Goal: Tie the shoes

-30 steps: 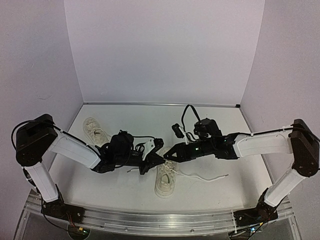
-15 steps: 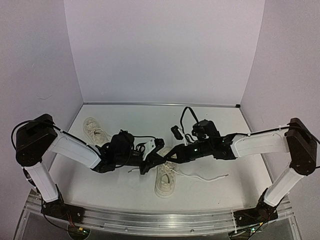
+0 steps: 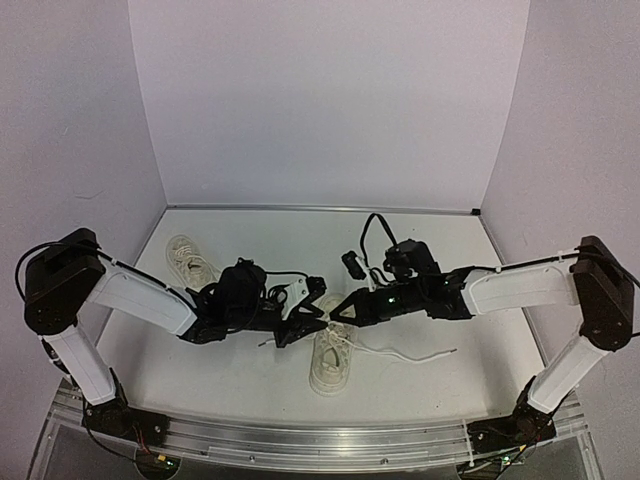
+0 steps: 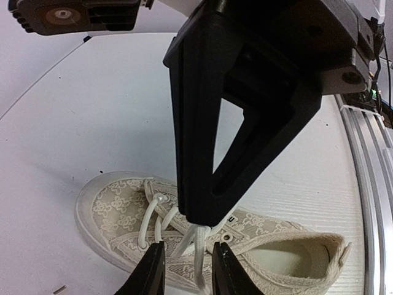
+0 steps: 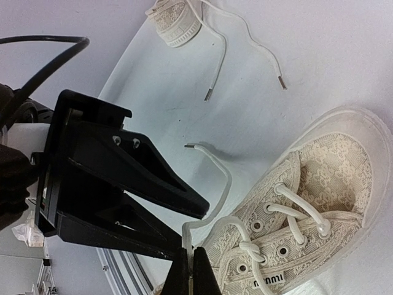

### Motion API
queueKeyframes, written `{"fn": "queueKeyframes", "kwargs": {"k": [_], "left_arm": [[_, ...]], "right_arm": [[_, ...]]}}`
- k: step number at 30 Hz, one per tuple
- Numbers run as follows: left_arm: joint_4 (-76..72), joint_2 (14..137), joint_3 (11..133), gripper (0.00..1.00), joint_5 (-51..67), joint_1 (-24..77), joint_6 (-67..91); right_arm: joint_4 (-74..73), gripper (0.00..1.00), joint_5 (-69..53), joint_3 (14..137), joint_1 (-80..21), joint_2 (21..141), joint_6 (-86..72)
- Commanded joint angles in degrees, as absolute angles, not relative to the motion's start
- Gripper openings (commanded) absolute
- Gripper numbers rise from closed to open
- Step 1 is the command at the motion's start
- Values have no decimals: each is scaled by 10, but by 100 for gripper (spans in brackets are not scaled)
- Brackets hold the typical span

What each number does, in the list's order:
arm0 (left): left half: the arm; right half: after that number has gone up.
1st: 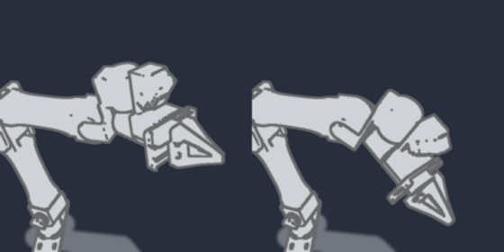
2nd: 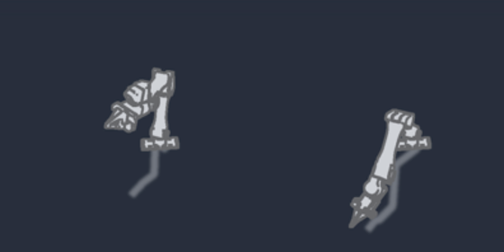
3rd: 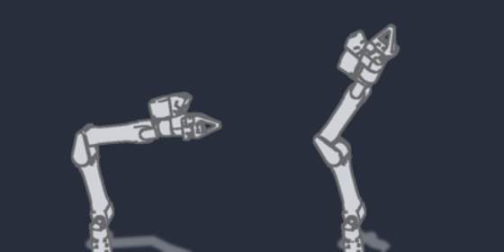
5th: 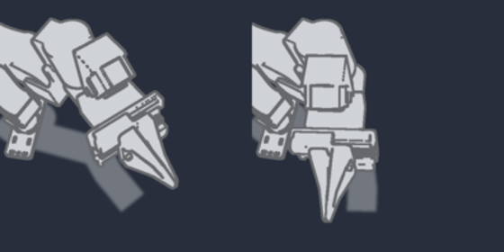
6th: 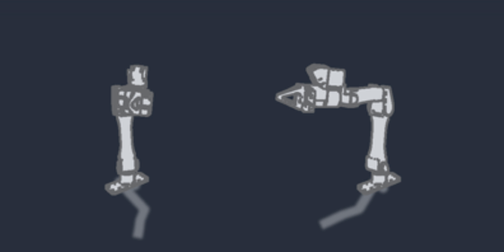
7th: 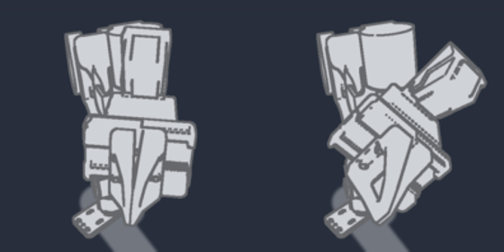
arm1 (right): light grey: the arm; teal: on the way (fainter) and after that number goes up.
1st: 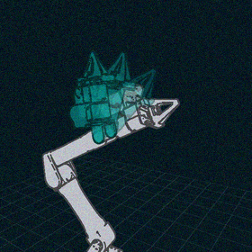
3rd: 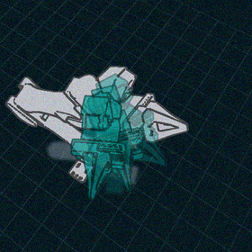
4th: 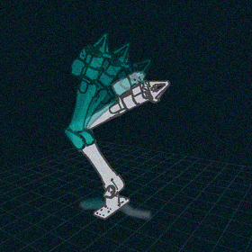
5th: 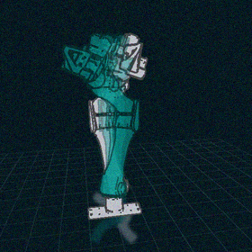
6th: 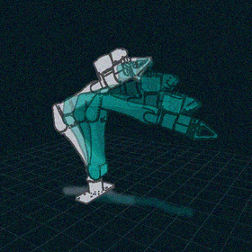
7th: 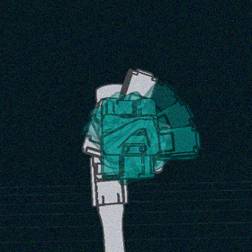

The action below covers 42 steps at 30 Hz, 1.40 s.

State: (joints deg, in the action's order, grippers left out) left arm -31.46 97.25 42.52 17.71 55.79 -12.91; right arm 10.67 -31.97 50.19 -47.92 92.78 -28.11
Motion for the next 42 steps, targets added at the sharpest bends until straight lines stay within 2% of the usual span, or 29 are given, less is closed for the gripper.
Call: {"fn": "queueKeyframes", "kwargs": {"k": [1,6,12,20,26,28,36,42], "left_arm": [[-296,943,423,21,167,550,-148],[-294,960,437,12,182,550,-143],[-293,981,456,18,192,550,-139],[-300,999,476,1,201,551,-135],[-294,1017,498,0,212,555,-141],[-298,1019,496,2,214,556,-141],[-297,1016,488,23,207,556,-145],[-288,990,464,27,194,555,-158]], "right_arm": [[112,0,-306,515,-481,903,-272],[111,0,-307,515,-481,902,-273],[110,0,-307,515,-481,900,-274],[109,0,-307,515,-481,901,-274],[105,0,-301,514,-481,894,-273],[102,0,-297,512,-481,892,-272],[97,0,-289,508,-481,889,-271],[92,0,-283,507,-481,888,-269]]}}
